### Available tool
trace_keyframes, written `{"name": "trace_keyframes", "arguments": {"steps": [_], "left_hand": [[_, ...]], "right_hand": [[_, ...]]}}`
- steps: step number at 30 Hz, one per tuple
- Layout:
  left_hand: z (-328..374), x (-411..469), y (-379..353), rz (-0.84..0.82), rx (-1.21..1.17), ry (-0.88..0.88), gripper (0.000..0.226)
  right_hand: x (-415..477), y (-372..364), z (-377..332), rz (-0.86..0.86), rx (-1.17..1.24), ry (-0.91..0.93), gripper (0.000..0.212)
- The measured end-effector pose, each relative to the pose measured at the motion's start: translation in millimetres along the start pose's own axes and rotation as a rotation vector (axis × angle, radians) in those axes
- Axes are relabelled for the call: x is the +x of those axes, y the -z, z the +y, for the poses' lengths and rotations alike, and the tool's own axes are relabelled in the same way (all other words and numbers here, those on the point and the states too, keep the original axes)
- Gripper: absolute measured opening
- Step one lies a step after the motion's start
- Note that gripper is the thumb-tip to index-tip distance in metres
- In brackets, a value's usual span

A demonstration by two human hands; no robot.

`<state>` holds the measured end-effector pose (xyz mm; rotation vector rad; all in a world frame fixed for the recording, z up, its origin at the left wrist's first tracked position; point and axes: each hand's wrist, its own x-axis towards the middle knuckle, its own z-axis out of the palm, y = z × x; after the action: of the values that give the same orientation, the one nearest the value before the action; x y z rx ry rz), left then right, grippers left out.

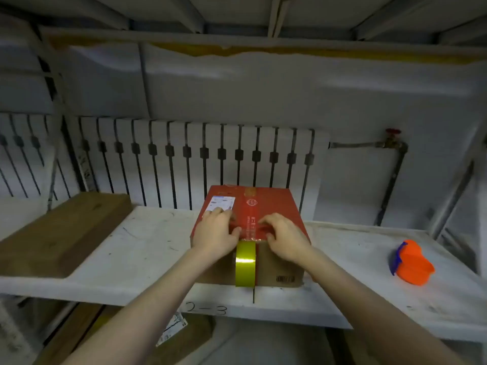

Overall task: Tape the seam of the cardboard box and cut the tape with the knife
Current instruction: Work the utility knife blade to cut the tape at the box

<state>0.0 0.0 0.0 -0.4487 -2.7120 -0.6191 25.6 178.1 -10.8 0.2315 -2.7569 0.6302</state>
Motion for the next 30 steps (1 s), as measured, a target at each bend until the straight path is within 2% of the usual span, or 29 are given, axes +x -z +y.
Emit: {"name": "trace_keyframes", "arguments": {"steps": [2,6,9,12,19,25,30], "left_hand": [[-1,-6,-4,-0.054,-0.101,0.047,0.029],[7,-24,-10,-0.215,-0.179,0.079,0.036],[13,-35,-14,-0.186,-0.160,0.084,0.038],[16,-43,-16,-0.180,-0.200,0.142,0.038],[17,-48,-25,-0.159,-0.414,0.252,0.037],[13,-41,-30,-0.177,-0.474,0.288,0.035],[16,-44,-30,-0.200,-0.439,0.290,0.033]], "right_hand": [[-8,-8,-2,-0.110,-0.119,0.037,0.042],[-14,-14,-6,-0.226,-0.335,0.040,0.051],[-13,-12,-12,-0.327,-0.385,-0.009,0.061],[-13,-12,-20,-0.384,-0.399,-0.035,0.061],[-8,-10,-14,-0.411,-0.395,-0.037,0.066],[-9,-17,-13,-0.359,-0.407,-0.035,0.068],[1,-22,-22,-0.346,-0.593,-0.005,0.072]]}}
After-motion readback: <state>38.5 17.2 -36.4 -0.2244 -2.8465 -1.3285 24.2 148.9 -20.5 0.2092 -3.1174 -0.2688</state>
